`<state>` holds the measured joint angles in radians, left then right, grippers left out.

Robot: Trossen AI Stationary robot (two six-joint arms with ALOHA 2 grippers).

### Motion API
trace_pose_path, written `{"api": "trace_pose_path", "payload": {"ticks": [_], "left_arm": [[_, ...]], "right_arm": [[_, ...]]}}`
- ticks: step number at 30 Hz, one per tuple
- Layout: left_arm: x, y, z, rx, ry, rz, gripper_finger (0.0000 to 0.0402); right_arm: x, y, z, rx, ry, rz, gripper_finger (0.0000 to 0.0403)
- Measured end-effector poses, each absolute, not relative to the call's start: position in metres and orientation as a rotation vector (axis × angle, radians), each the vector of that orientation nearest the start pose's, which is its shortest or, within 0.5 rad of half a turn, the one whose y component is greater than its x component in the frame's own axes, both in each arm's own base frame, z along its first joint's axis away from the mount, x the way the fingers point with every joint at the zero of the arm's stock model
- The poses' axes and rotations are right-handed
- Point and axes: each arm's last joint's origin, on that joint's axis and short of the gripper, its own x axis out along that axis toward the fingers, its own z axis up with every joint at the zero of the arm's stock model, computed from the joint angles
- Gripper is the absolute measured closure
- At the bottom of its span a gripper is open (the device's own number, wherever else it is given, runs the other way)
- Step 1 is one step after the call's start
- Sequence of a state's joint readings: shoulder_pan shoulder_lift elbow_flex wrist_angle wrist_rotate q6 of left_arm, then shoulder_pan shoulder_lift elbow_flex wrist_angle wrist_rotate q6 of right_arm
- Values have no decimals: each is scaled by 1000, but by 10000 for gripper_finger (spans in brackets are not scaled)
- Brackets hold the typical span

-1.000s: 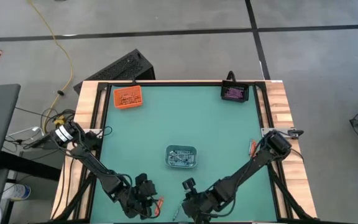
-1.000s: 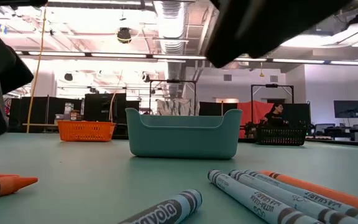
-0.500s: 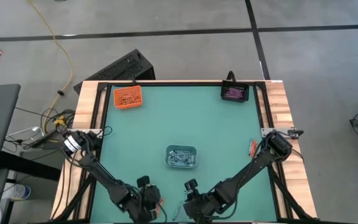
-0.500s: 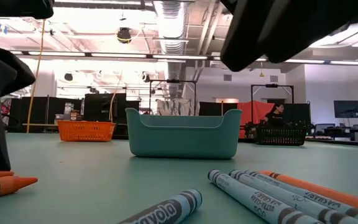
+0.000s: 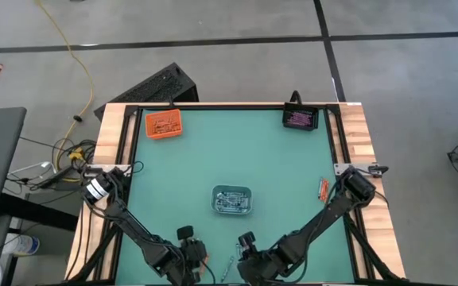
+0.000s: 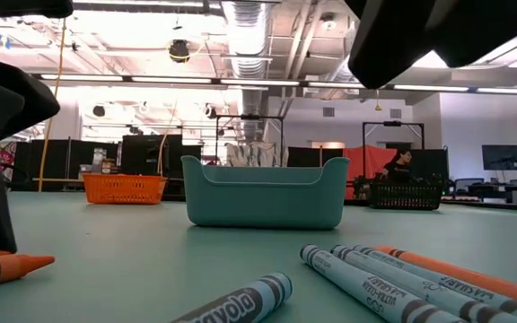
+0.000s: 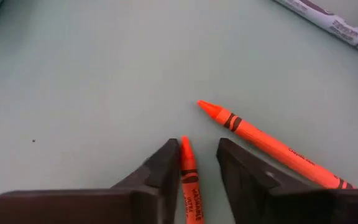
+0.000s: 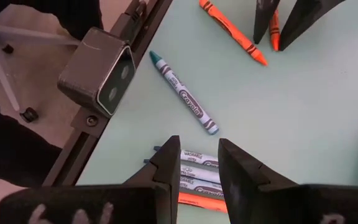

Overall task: Sort crayons
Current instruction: Put the orange crayon into the orange bin

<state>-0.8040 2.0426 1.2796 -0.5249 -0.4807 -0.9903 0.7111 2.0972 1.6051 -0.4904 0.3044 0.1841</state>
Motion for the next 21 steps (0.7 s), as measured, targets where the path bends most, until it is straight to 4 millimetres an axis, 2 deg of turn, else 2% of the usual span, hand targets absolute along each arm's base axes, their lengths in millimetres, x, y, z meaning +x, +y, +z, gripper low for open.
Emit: {"api": "trace_pose_path", "payload": {"ticks": [4,6,14,21], "left_arm": [[275,-269,123,-64,1034,196,370],[275,-269,123,-33,1040,180,391],[278,-270,129,83,1081,117,399],[285,-270,158,262,1114,149,399]], "right_arm": [[345,289,190,-314,884,283,302],[344,290,190,-311,884,283,302],[342,292,189,-303,885,284,302],[342,292,189,-300,887,280,302]]}}
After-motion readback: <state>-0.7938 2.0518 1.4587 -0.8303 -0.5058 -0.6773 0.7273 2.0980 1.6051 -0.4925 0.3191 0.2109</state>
